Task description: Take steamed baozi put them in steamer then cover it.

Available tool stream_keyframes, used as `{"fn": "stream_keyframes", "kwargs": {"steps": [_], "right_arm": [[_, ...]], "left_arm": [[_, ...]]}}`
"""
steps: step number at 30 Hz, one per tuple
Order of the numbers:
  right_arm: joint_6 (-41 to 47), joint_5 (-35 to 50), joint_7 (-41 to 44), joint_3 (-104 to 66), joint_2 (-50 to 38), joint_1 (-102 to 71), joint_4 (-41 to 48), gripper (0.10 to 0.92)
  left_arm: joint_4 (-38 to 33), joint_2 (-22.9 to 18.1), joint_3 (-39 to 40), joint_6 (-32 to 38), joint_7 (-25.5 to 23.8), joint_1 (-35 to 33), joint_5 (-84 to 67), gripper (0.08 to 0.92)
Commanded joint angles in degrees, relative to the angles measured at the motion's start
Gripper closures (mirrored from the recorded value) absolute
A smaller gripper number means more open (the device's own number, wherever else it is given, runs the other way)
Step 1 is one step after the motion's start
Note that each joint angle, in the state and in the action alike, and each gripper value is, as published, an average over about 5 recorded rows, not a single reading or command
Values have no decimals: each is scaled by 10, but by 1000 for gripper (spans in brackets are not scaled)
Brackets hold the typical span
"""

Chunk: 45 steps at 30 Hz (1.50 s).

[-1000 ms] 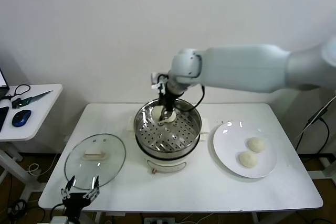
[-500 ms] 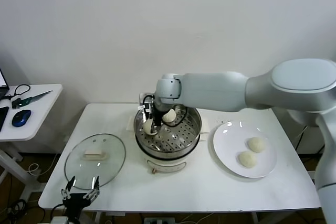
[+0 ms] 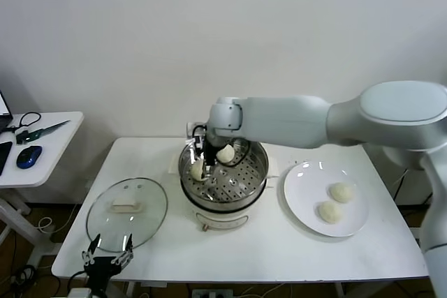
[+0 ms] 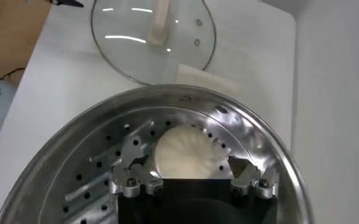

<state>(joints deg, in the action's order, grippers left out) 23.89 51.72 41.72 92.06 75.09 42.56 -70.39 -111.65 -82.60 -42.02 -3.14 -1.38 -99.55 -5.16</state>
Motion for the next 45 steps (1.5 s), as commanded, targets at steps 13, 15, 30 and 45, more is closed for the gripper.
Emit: {"fn": "stream_keyframes", "kwargs": {"steps": [13, 15, 30, 45], "right_arm": [[-100, -229, 118, 177, -456, 112, -186, 203], [-90, -254, 105, 154, -472, 68, -189, 203], [-34, -346, 38, -57, -466, -190, -126, 203], [-23, -346, 33, -87, -429, -238, -84, 203]], "left_arm": [[-1, -6, 2, -3, 0, 1, 0, 177], [-1, -8, 3, -3, 0, 0, 1, 177], [-5, -15, 1, -9, 0, -8, 5, 177], [-2, -14, 6, -8, 0, -9, 8, 177]]}}
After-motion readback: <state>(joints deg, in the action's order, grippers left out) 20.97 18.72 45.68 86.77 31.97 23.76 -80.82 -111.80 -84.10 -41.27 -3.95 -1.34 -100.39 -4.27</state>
